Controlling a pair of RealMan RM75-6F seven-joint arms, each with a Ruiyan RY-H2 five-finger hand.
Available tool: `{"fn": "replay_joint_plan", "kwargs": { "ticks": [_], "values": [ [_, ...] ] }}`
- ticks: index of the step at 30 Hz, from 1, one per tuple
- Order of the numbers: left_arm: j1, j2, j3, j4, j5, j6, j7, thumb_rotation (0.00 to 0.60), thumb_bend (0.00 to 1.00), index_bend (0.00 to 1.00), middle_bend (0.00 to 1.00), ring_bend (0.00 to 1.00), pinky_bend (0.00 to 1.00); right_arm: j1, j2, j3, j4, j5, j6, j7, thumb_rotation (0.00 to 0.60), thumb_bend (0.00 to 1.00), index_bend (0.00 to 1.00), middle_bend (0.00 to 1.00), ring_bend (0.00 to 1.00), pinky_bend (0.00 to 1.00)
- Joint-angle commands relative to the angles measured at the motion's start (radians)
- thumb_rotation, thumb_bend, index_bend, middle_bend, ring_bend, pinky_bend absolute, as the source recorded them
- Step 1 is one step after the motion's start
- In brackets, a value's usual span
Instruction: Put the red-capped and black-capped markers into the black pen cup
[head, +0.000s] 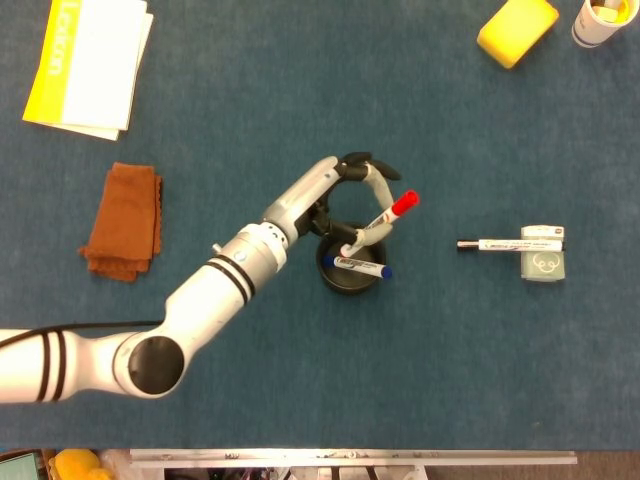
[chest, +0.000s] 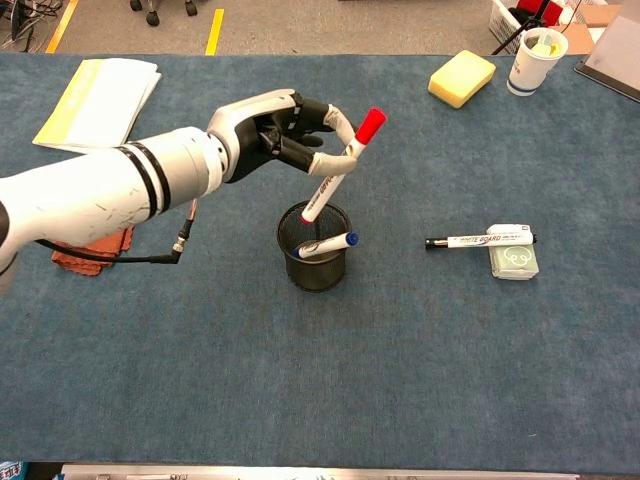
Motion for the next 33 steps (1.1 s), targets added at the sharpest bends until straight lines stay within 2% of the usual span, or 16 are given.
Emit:
{"fn": "replay_joint_plan", "kwargs": {
  "ticks": [1, 8, 16, 18, 21, 23, 25, 30, 33],
  "values": [
    [-0.013, -0.033, 0.004, 0.028, -0.02, 0.016, 0.013, 0.6, 0.28, 0.6, 0.23, 0.03, 0.01, -0.002, 0.003, 0.0, 0.002, 0.0, 0.003, 0.004, 0.6, 0.3, 0.32, 0.18, 0.0, 0.08],
    [0.01, -0.079, 0.018, 0.09, -0.017, 0.014, -0.009, 0.6, 0.28, 0.6, 0.23, 0.03, 0.01, -0.008, 0.012, 0.0, 0.007, 0.007, 0.005, 0.014, 0.6, 0.3, 0.32, 0.18, 0.0, 0.08],
    [0.076, -0.092, 0.029, 0.117, 0.073, -0.007, -0.071, 0.6, 0.28, 0.57, 0.21, 0.02, 0.01, -0.009, 0.014, 0.001, 0.004, 0.002, 0.01, 0.014, 0.6, 0.3, 0.32, 0.18, 0.0, 0.08],
    [0.097, -0.087, 0.035, 0.116, 0.119, -0.019, -0.09, 0.6, 0.28, 0.5, 0.18, 0.01, 0.01, -0.011, 0.015, 0.001, 0.002, 0.001, 0.012, 0.013, 0.6, 0.3, 0.32, 0.18, 0.0, 0.08],
    [0.123, -0.076, 0.046, 0.116, 0.188, -0.035, -0.11, 0.6, 0.28, 0.28, 0.07, 0.0, 0.01, -0.013, 0.017, 0.001, -0.001, -0.001, 0.016, 0.012, 0.6, 0.3, 0.32, 0.18, 0.0, 0.08],
    [0.141, -0.072, 0.049, 0.116, 0.232, -0.035, -0.126, 0.6, 0.28, 0.1, 0.0, 0.0, 0.0, -0.013, 0.016, 0.0, -0.002, -0.003, 0.016, 0.012, 0.6, 0.3, 0.32, 0.18, 0.0, 0.08],
    [0.154, -0.063, 0.052, 0.114, 0.273, -0.038, -0.137, 0.6, 0.28, 0.02, 0.0, 0.0, 0.0, -0.013, 0.015, -0.001, -0.003, -0.006, 0.016, 0.011, 0.6, 0.3, 0.32, 0.18, 0.0, 0.08],
    [0.173, 0.006, 0.072, 0.093, 0.374, -0.055, -0.12, 0.6, 0.28, 0.01, 0.0, 0.0, 0.0, -0.01, 0.017, -0.005, -0.008, -0.017, 0.011, 0.007, 0.6, 0.3, 0.32, 0.18, 0.0, 0.08],
    [0.189, 0.072, 0.097, 0.077, 0.447, -0.038, -0.073, 0.6, 0.28, 0.06, 0.0, 0.0, 0.0, -0.005, 0.02, -0.01, -0.011, -0.026, 0.0, 0.0, 0.6, 0.3, 0.32, 0.18, 0.0, 0.08]
  ]
}}
